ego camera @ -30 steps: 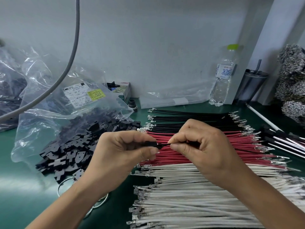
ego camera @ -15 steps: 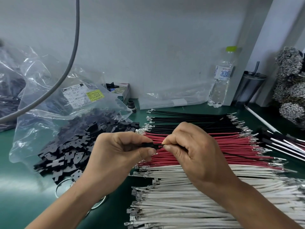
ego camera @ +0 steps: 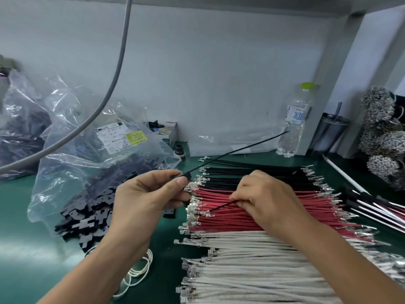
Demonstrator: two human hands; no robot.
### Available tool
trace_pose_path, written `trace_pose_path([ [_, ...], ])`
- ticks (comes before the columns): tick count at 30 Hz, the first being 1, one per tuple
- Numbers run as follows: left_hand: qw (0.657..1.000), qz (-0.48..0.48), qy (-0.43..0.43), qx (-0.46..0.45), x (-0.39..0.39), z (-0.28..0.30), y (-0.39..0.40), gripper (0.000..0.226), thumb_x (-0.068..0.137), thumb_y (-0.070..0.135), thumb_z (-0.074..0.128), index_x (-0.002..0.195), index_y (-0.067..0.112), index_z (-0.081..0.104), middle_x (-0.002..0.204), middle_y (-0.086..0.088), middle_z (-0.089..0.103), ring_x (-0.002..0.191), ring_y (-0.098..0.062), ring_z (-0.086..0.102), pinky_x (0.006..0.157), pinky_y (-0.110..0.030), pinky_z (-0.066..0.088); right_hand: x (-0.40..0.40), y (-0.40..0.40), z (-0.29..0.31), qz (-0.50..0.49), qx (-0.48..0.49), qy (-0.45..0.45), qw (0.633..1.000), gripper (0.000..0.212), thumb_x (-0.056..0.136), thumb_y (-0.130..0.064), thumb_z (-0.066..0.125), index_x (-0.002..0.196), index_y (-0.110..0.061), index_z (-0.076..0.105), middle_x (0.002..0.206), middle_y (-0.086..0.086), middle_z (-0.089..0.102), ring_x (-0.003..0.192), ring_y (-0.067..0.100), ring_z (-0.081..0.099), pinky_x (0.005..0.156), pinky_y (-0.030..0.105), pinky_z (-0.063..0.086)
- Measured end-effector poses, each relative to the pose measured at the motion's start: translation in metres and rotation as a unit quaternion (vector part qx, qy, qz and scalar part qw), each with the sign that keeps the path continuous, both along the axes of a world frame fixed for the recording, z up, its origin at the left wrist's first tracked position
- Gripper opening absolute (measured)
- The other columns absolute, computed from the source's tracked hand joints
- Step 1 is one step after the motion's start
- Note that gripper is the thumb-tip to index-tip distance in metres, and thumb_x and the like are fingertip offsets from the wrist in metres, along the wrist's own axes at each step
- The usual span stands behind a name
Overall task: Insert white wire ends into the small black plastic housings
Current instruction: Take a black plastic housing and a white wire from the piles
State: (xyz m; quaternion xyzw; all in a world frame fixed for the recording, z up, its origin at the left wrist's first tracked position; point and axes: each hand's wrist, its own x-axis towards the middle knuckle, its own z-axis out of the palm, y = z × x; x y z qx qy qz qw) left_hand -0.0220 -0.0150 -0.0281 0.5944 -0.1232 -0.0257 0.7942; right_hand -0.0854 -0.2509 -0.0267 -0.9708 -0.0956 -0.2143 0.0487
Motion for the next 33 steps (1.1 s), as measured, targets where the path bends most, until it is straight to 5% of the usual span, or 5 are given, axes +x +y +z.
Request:
trace_pose_path([
  [8,0.999,-0.01,0.01,-0.032,0.002,0.0,0.0,0.036,0.054,0.029,0.087,0.086,0.013,0.083,0.084,-0.022,0.077,0.064,-0.023,0.075,0.058,-0.026,0.061,0.022,-0.011,0.018,-0.025,-0.003,-0.047,0.999,0.012,0.085,-0.025,0.079,0.096,-0.032,0.078,0.086,-0.018,0.068,0.088,0.006,0.06,0.066,0.029,0.053],
  [13,0.999,-0.019,0.023,-0.042,-0.001,-0.001,-0.002,0.038,0.053,0.027,0.087,0.087,0.011,0.083,0.086,-0.024,0.077,0.064,-0.023,0.074,0.056,-0.025,0.06,0.058,-0.011,0.019,-0.094,-0.005,0.003,0.996,0.026,0.095,-0.035,0.066,0.121,-0.03,0.071,0.112,-0.01,0.068,0.115,0.015,0.057,0.088,0.034,0.051],
  [18,0.998,-0.036,0.038,-0.043,0.002,-0.002,0.0,0.04,0.054,0.028,0.087,0.09,0.013,0.083,0.087,-0.021,0.078,0.063,-0.022,0.074,0.056,-0.024,0.06,0.019,-0.003,0.006,-0.037,0.115,0.084,0.989,0.028,0.072,-0.063,0.067,0.091,-0.044,0.074,0.088,-0.025,0.064,0.091,-0.005,0.055,0.078,0.027,0.049],
  [24,0.996,-0.069,0.046,-0.02,0.003,-0.007,0.0,0.042,0.059,0.028,0.086,0.098,0.014,0.082,0.092,-0.021,0.078,0.064,-0.021,0.073,0.059,-0.026,0.06,-0.008,0.007,-0.003,-0.011,0.116,0.034,0.993,0.005,0.082,-0.03,0.081,0.084,-0.034,0.078,0.086,-0.021,0.064,0.09,0.001,0.056,0.081,0.031,0.049],
  [33,0.995,-0.078,0.059,-0.007,0.005,-0.014,0.0,0.041,0.062,0.028,0.087,0.097,0.009,0.081,0.094,-0.024,0.077,0.065,-0.023,0.071,0.06,-0.027,0.059,-0.025,0.007,-0.011,-0.012,0.197,-0.066,0.978,0.02,0.079,-0.011,0.083,0.077,-0.029,0.076,0.08,-0.02,0.067,0.081,0.002,0.066,0.068,0.029,0.055],
])
